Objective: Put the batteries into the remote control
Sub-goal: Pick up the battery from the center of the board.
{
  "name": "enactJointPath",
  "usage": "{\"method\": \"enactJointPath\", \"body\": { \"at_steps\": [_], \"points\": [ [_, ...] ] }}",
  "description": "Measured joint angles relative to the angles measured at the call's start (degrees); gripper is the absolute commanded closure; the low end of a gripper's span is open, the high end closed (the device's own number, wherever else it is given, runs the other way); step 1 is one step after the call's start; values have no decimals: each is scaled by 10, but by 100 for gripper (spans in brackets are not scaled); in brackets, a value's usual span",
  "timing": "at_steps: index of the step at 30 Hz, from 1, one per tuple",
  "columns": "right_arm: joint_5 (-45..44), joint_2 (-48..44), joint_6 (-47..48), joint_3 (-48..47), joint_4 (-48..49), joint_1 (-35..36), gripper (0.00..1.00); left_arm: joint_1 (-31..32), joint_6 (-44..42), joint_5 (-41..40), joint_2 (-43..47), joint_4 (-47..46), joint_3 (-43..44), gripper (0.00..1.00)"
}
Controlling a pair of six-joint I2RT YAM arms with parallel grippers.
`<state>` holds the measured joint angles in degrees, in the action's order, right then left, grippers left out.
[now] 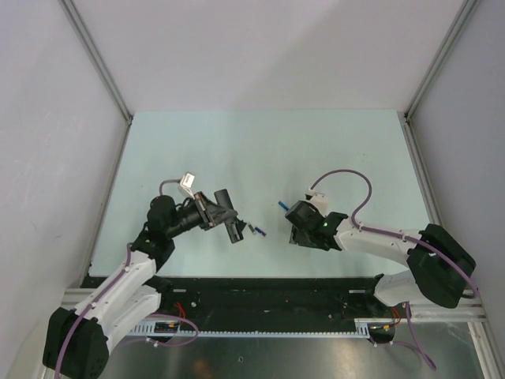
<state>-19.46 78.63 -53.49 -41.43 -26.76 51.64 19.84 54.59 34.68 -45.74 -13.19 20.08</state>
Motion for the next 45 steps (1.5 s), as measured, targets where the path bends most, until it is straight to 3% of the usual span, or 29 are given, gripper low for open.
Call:
{"method": "enactJointPath", "body": {
  "at_steps": [5, 21, 40, 45],
  "points": [
    [11, 14, -9, 0, 21, -3, 48, 1, 0, 0, 0, 0, -3, 100],
    [19, 90, 13, -42, 36, -20, 67, 6, 0, 0, 0, -4, -6, 100],
    [21, 112, 182, -70, 6, -49, 75, 8, 0, -4, 0, -5, -6, 100],
    [34, 112, 197, -70, 7, -57, 69, 8, 0, -7, 0, -5, -6, 100]
  ]
}}
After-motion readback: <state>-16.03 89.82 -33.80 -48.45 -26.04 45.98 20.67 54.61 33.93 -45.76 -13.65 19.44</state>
